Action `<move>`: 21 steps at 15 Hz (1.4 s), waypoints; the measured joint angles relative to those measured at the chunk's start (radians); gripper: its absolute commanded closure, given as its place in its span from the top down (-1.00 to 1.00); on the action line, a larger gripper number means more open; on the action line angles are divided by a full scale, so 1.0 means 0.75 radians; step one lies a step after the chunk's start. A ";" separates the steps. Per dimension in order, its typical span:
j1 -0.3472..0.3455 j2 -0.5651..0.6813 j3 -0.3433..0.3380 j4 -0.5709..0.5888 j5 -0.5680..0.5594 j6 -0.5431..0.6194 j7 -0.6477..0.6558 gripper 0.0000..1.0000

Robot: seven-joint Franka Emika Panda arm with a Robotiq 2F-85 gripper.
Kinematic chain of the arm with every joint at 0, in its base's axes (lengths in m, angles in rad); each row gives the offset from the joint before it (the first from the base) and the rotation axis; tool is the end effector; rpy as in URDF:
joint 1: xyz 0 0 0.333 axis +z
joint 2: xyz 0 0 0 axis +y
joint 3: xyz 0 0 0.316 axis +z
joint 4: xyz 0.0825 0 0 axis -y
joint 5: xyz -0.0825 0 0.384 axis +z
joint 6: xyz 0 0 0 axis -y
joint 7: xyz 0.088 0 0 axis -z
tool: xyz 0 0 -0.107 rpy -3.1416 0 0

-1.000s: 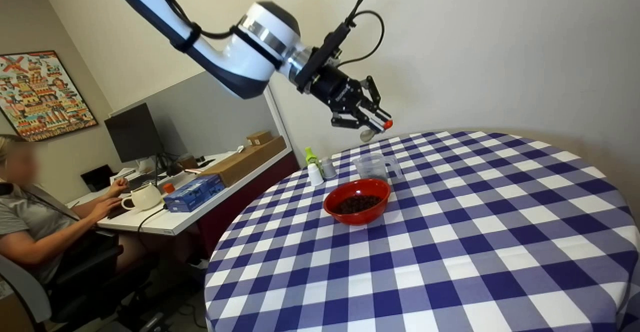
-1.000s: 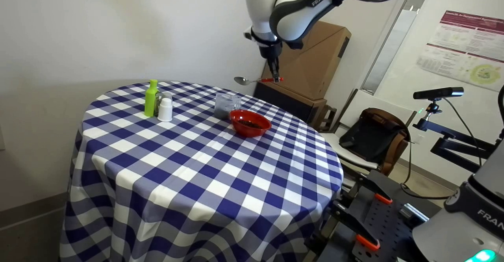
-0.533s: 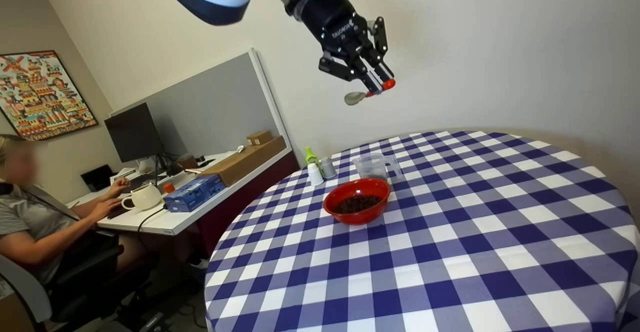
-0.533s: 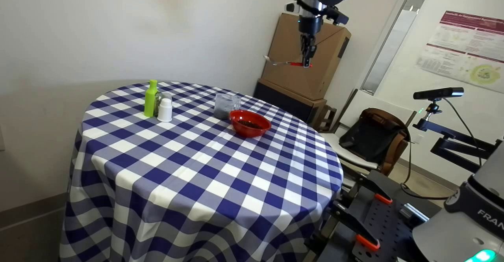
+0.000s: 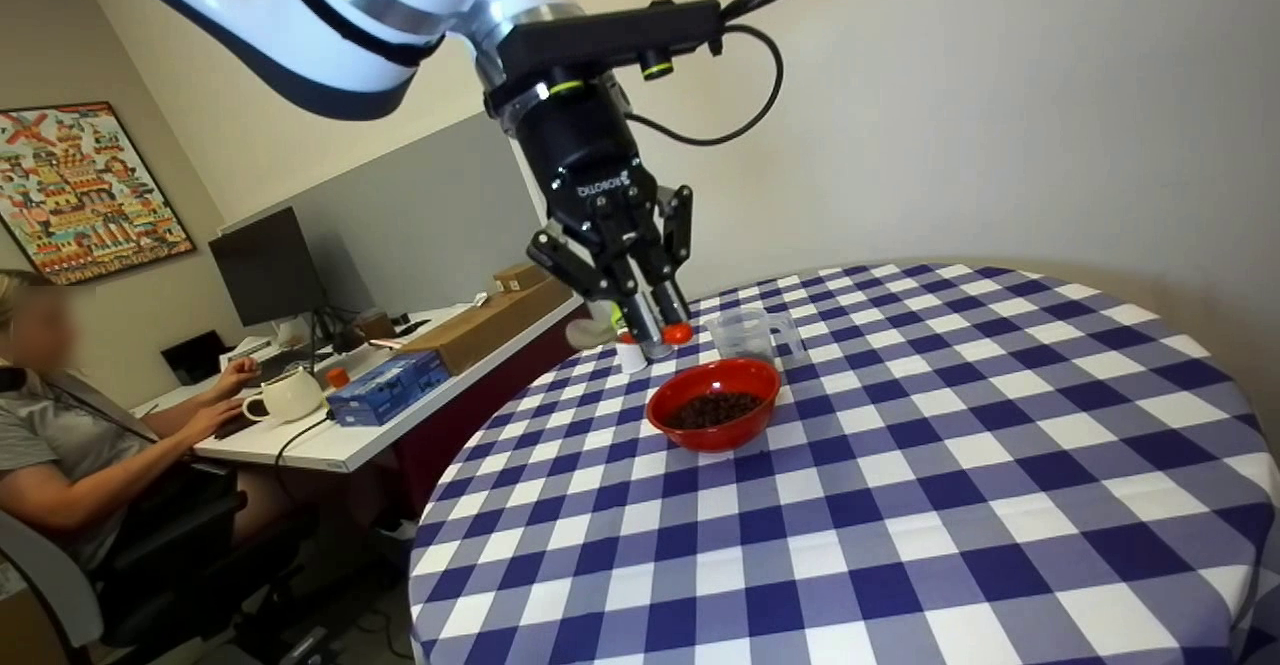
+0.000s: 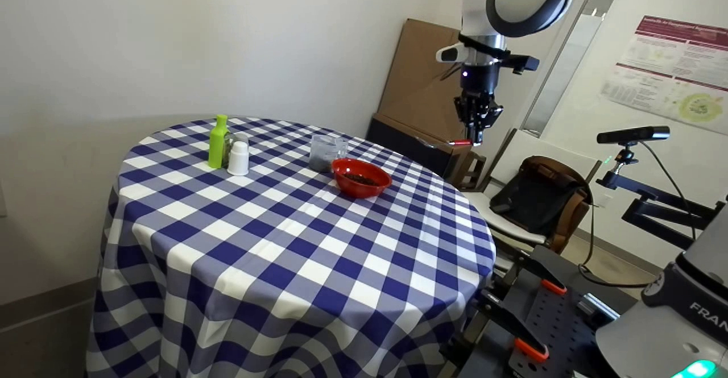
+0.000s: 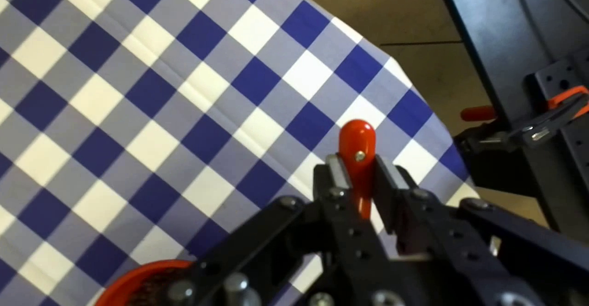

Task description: Put some of the contents of the orange bowl into the clear cup using the orange spoon

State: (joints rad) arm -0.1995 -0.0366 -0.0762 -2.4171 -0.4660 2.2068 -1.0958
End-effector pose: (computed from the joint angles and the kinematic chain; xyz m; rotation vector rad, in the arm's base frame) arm 0.4445 -0.1415 0.3125 2.4777 1.5758 -0.5205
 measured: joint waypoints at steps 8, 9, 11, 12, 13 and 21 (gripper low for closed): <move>0.023 0.172 -0.036 -0.155 -0.090 0.372 -0.008 -0.90; 0.023 0.213 -0.041 -0.153 -0.102 0.425 -0.007 -0.90; 0.023 0.298 -0.051 -0.140 -0.133 0.517 -0.004 -0.90; 0.023 0.342 -0.057 -0.127 -0.151 0.558 -0.002 -0.90; 0.023 0.386 -0.063 -0.110 -0.166 0.594 -0.002 -0.90; 0.031 0.676 -0.087 0.048 -0.231 0.803 0.024 -0.90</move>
State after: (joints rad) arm -0.1760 0.4707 -0.1414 -2.3814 -0.6394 2.8088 -1.0780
